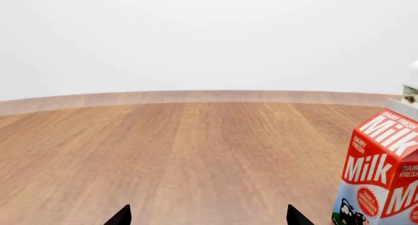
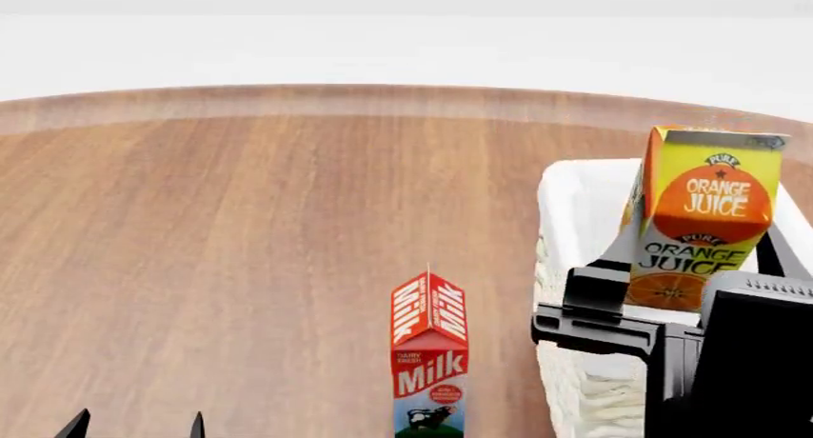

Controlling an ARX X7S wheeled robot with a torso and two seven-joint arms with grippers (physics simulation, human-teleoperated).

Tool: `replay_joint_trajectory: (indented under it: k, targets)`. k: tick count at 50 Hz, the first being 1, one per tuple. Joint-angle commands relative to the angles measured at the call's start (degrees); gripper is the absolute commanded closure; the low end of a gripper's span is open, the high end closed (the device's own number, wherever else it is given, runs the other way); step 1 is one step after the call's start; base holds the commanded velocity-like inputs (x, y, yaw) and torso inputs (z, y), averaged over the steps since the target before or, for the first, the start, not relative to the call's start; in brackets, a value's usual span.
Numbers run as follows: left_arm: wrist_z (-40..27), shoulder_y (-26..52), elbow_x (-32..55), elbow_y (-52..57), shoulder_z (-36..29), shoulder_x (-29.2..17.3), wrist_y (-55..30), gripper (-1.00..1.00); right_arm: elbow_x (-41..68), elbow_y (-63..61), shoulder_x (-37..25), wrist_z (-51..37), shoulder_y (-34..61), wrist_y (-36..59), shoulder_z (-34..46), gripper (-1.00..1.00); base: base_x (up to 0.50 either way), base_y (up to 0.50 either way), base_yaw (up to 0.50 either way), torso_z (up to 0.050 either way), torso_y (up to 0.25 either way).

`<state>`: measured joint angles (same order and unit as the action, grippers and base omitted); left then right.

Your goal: Pick up the orange juice, and put it in the basket.

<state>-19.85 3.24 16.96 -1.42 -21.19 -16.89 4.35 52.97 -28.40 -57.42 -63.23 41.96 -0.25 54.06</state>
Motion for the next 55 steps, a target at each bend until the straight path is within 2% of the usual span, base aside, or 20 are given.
replay_joint_trajectory:
  k: [1,16,27,55]
  targets:
    - [-0.14,0.05,0.11,-0.02,-0.16,-0.11,0.06,-1.0,-1.96,8.36,4.02,2.88,1.8,1.66,-0.43,1.0,0.0,0.0,0.0,0.0,0.0]
    - [-0.31,0.11,0.26,-0.04,-0.37,-0.25,0.14,-1.0,-5.09,18.76,10.01,5.25,3.9,3.4,1.01,1.0,0.0,0.0,0.0,0.0,0.001]
    - [-0.43,0.15,0.36,-0.06,-0.52,-0.36,0.19,-1.0,-7.35,23.79,11.95,7.16,3.07,-0.37,0.55,1.0,0.0,0.0,0.0,0.001,0.001]
    - [-0.73,0.26,0.62,-0.11,-0.89,-0.61,0.33,-1.0,-7.23,36.39,17.82,12.12,6.05,-1.23,-0.41,1.0,0.0,0.0,0.0,0.0,0.001]
